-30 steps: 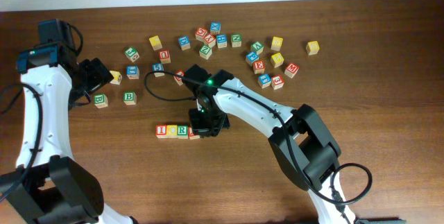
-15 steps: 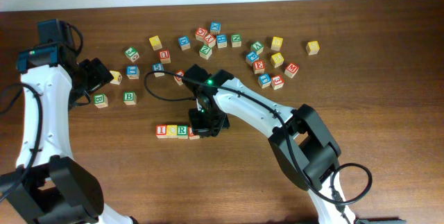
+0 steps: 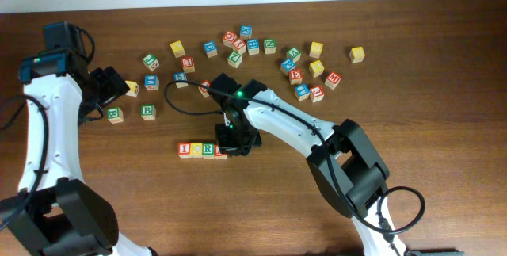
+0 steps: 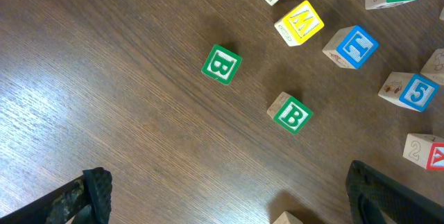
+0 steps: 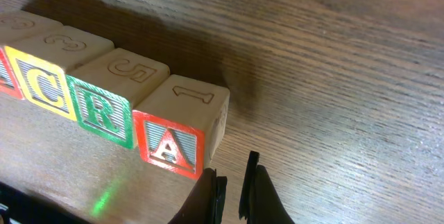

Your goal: Spell out ICRA

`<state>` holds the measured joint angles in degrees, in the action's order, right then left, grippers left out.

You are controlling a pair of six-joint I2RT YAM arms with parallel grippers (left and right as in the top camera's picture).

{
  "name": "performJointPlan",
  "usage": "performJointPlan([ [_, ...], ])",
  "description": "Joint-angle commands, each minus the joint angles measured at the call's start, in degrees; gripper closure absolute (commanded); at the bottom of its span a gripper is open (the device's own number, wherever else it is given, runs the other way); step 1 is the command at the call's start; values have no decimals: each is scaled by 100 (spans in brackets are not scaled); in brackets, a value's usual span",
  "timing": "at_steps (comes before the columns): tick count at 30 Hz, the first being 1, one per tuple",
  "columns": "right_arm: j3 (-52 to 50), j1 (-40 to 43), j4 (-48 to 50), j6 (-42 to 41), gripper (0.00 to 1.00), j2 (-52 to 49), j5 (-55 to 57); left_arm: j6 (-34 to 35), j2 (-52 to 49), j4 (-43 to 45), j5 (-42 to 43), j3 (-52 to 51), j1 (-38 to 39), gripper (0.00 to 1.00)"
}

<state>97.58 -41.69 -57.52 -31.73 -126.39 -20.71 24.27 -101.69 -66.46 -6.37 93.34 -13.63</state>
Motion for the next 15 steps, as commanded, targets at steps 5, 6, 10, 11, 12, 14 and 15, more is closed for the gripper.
performJointPlan([
  [5,-31,-35,101,-24,95,-63,-74,70,2,-7,13,83,-15,1],
  [6,-31,-35,98,-22,95,-63,-74,70,0,-7,13,83,-15,1],
  [10,-31,-35,55,-17,94,-63,26,70,0,-7,13,83,-15,1],
  [11,-31,-35,33,-17,94,-63,92,70,0,-7,13,83,-15,1],
  [12,-31,-35,-31,-17,95,-63,243,70,0,-7,13,83,-15,1],
  [14,-31,-35,-166,-15,94,-63,409,70,2,-7,13,83,-15,1],
  [15,-31,-35,-319,2,95,-63,476,70,2,-7,13,83,-15,1],
])
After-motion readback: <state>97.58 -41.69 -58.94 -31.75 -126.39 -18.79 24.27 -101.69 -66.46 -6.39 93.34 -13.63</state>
